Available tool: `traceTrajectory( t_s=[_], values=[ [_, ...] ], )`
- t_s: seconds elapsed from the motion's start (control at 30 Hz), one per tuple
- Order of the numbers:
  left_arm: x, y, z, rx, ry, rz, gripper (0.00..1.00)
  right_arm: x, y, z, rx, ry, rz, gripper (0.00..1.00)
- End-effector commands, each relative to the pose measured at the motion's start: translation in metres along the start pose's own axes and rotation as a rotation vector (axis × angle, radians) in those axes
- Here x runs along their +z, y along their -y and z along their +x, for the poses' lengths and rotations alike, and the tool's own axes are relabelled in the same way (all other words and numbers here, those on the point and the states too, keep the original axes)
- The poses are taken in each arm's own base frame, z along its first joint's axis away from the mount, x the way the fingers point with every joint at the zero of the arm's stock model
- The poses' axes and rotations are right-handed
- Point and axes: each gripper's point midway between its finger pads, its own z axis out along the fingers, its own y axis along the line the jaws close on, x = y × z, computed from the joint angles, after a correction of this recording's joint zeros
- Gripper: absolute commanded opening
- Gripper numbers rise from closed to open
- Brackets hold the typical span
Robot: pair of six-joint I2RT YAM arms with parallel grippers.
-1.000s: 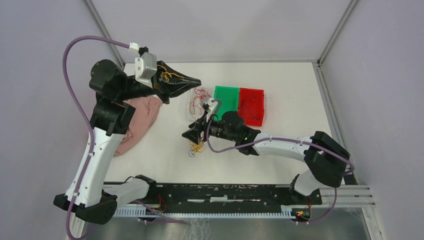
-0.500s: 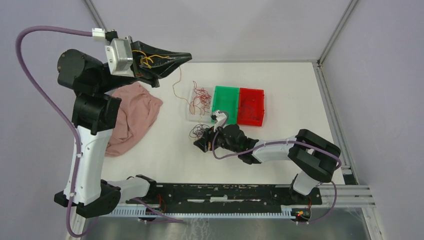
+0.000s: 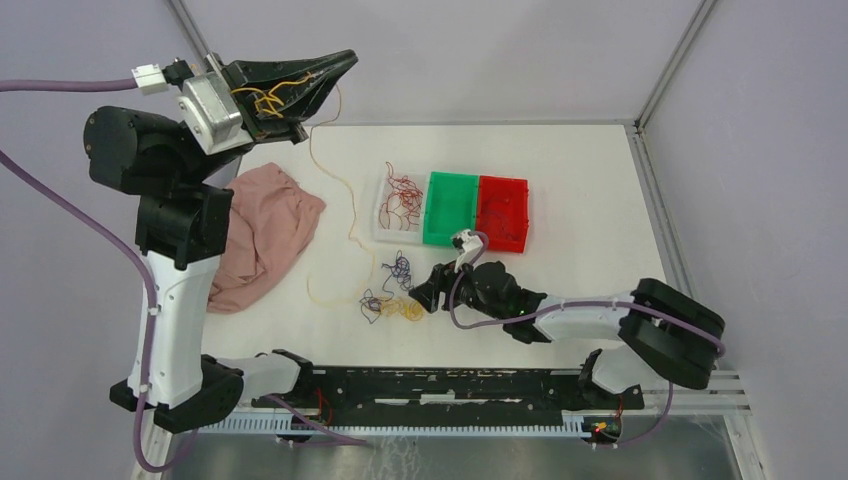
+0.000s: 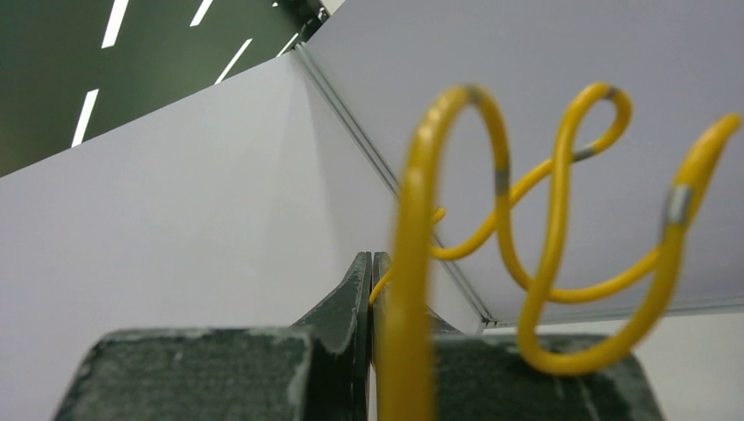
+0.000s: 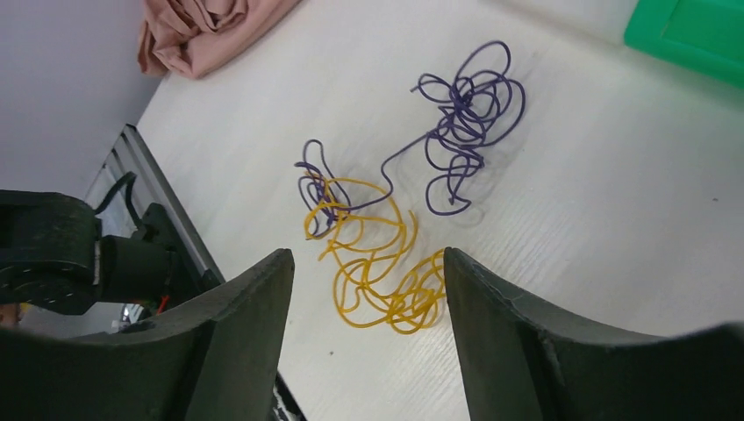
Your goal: Untangle the cables
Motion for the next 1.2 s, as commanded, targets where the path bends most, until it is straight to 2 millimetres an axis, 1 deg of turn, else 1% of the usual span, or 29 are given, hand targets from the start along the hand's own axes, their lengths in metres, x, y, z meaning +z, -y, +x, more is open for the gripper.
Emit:
traceTrajectory(
  t_s=[0.0, 0.03, 0.1, 0.13, 0.17, 0.23, 0.33, 0.43, 0.53, 0.6, 0.63, 0.67, 0.73, 0.8, 0.9, 0.97, 1.0, 1.07, 1.17],
  values=[
    [0.003, -0.007, -0.009, 0.051, 0.028, -0.013, 0.03, -0.023, -0.029, -0.049, -0.043, 0.118, -0.053, 0.73],
    [0.003, -0.002, -0.003, 0.03, 0.017, 0.006, 0.03, -0.03, -0.034, -0.058, -0.068, 0.126, -0.056, 0.75],
    [0.002, 0.008, 0.009, -0.019, -0.005, 0.045, 0.03, -0.044, -0.052, -0.085, -0.125, 0.155, -0.08, 0.79],
    [0.001, 0.014, 0.02, -0.046, -0.026, 0.066, 0.03, -0.05, -0.058, -0.095, -0.16, 0.158, -0.086, 0.81],
    [-0.001, 0.02, 0.025, -0.065, -0.037, 0.084, 0.03, -0.056, -0.066, -0.106, -0.193, 0.166, -0.094, 0.82],
    [-0.004, 0.029, 0.041, -0.112, -0.069, 0.108, 0.03, -0.068, -0.078, -0.126, -0.254, 0.177, -0.106, 0.84],
    [-0.008, 0.043, 0.056, -0.177, -0.094, 0.142, 0.03, -0.084, -0.099, -0.162, -0.321, 0.222, -0.131, 0.85],
    [-0.012, 0.053, 0.064, -0.232, -0.107, 0.166, 0.03, -0.093, -0.122, -0.197, -0.371, 0.273, -0.169, 0.86],
    [-0.016, 0.061, 0.071, -0.264, -0.116, 0.18, 0.03, -0.096, -0.145, -0.229, -0.409, 0.32, -0.208, 0.86],
    [-0.018, 0.064, 0.074, -0.282, -0.121, 0.182, 0.03, -0.094, -0.162, -0.243, -0.423, 0.341, -0.257, 0.87],
    [-0.018, 0.066, 0.075, -0.292, -0.123, 0.185, 0.03, -0.089, -0.171, -0.244, -0.429, 0.325, -0.297, 0.87],
    [-0.019, 0.067, 0.075, -0.295, -0.122, 0.189, 0.03, -0.089, -0.18, -0.249, -0.431, 0.326, -0.325, 0.86],
    [-0.02, 0.07, 0.075, -0.307, -0.123, 0.198, 0.03, -0.077, -0.195, -0.245, -0.433, 0.282, -0.398, 0.86],
    [-0.021, 0.072, 0.073, -0.317, -0.122, 0.204, 0.03, -0.07, -0.206, -0.246, -0.429, 0.267, -0.439, 0.84],
    [-0.021, 0.073, 0.068, -0.323, -0.114, 0.209, 0.03, -0.058, -0.21, -0.245, -0.42, 0.249, -0.467, 0.82],
    [-0.021, 0.073, 0.065, -0.328, -0.107, 0.211, 0.03, -0.05, -0.209, -0.245, -0.41, 0.241, -0.461, 0.79],
    [-0.021, 0.073, 0.063, -0.329, -0.105, 0.213, 0.03, -0.047, -0.207, -0.246, -0.405, 0.249, -0.451, 0.76],
    [-0.021, 0.074, 0.059, -0.331, -0.099, 0.222, 0.03, -0.044, -0.202, -0.253, -0.381, 0.275, -0.418, 0.66],
    [-0.02, 0.074, 0.051, -0.35, -0.086, 0.228, 0.03, -0.05, -0.201, -0.263, -0.357, 0.323, -0.405, 0.53]
  ],
)
